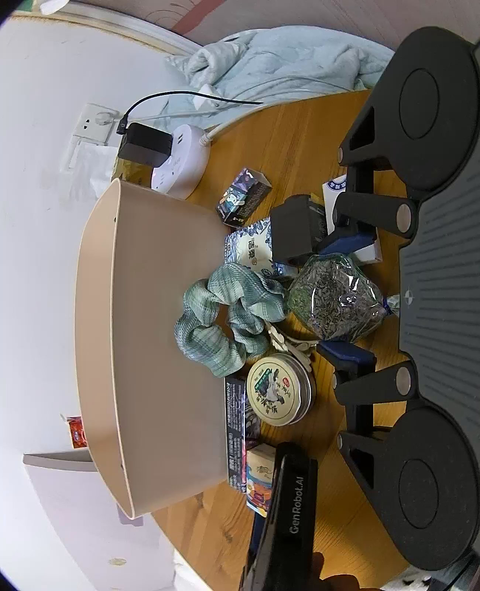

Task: Organize objects
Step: 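Grasp the cartoon tissue pack with the left tool while the right tool grasps the herb bag, then lift both held items over the basket and open both tools to drop them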

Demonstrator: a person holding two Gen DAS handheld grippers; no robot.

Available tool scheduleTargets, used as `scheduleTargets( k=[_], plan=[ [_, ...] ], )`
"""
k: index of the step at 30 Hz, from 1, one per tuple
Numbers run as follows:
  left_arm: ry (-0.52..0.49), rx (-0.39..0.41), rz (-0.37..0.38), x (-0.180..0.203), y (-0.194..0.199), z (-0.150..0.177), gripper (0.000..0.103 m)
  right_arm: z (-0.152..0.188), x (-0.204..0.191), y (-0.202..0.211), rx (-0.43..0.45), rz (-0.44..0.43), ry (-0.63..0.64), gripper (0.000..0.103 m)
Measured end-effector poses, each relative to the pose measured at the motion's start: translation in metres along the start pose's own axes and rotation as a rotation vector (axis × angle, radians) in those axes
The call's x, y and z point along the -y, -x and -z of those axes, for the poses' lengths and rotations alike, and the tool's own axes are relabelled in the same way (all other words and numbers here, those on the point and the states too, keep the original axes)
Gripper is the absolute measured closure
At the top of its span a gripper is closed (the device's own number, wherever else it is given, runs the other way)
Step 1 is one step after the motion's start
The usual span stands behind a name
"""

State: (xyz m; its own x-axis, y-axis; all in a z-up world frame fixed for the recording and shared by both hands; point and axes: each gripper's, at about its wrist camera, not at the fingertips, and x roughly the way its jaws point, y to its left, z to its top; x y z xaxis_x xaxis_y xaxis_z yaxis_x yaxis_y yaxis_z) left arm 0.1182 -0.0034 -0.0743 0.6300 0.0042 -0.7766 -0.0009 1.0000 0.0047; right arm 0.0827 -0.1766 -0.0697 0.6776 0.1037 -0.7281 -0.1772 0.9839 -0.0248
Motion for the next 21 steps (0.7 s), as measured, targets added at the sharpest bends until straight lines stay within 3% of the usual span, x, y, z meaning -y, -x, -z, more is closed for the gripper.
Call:
scheduleTargets(
  k=[12,21],
  plan=[
    [0.017,-0.013,0.083,-0.016,0.016,0.006,0.036,0.004,-0.002,0.021,0.038,0.015,-0.025,0.058],
    [0.022,0.062,0.117,-0.027,0.053,-0.013,0.036,-0.011,0.005,0.056,0.151,0.029,-0.058,0.058]
  ],
)
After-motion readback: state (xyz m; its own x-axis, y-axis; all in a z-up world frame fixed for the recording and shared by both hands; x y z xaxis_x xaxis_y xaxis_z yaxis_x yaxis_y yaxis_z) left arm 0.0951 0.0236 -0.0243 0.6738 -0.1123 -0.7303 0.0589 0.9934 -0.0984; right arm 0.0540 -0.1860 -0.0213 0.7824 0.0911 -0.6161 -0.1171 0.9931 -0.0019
